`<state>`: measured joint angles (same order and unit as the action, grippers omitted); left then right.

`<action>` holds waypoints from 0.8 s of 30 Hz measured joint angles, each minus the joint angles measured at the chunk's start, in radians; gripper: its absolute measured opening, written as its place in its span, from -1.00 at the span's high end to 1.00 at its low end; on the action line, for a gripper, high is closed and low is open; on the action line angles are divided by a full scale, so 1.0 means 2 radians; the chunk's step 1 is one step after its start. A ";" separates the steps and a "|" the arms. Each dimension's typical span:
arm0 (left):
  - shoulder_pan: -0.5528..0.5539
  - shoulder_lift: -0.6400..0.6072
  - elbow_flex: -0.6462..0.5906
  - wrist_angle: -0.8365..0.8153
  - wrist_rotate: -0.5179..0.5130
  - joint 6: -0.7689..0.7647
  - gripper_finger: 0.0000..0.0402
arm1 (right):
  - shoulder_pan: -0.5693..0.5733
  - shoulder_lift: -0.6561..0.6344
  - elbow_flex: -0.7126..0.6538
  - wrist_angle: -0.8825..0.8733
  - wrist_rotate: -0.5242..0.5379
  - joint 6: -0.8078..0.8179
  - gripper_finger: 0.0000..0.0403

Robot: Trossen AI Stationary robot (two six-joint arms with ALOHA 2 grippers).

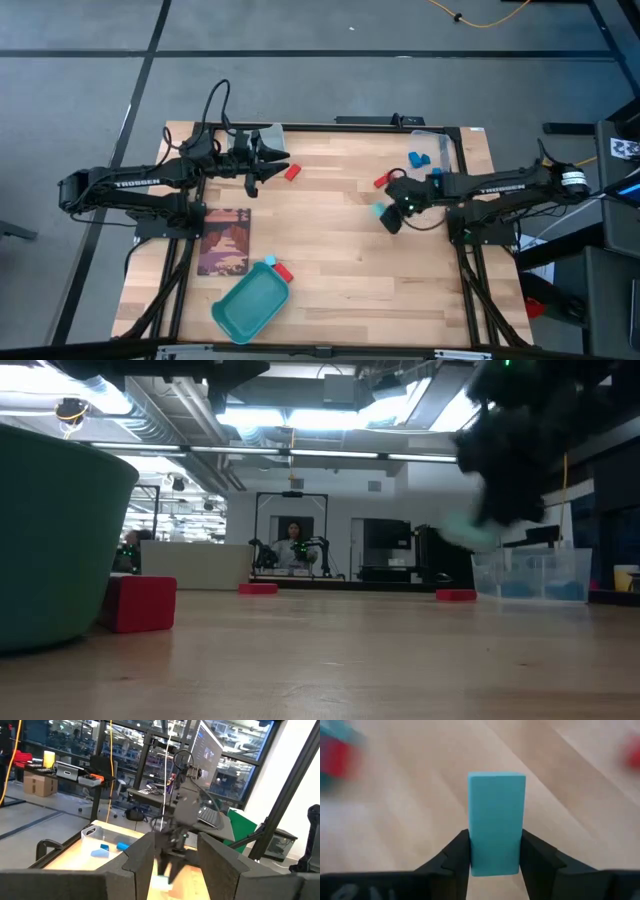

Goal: Sort & place blocks by color
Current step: Put the right light blue block into the gray bin

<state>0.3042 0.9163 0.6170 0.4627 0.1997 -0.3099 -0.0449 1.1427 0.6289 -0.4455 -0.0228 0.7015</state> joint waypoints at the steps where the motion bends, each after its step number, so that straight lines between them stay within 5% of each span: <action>1: 0.000 0.000 0.000 0.000 0.000 -0.004 0.29 | 0.005 0.004 0.000 0.043 0.002 -0.001 0.33; 8: 0.000 0.000 0.000 -0.002 0.014 -0.039 0.29 | 0.004 0.052 0.013 0.279 0.067 -0.031 0.33; 17: 0.006 0.000 0.000 -0.003 0.020 -0.115 0.25 | -0.012 0.099 0.129 0.319 0.081 -0.155 0.33; 24: 0.001 0.020 0.020 -0.046 0.040 -0.089 0.03 | -0.016 0.124 0.170 0.332 0.054 -0.172 0.33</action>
<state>0.3056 0.9564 0.6579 0.3712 0.2800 -0.4883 -0.0769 1.3913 0.9690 0.2192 0.0844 0.3566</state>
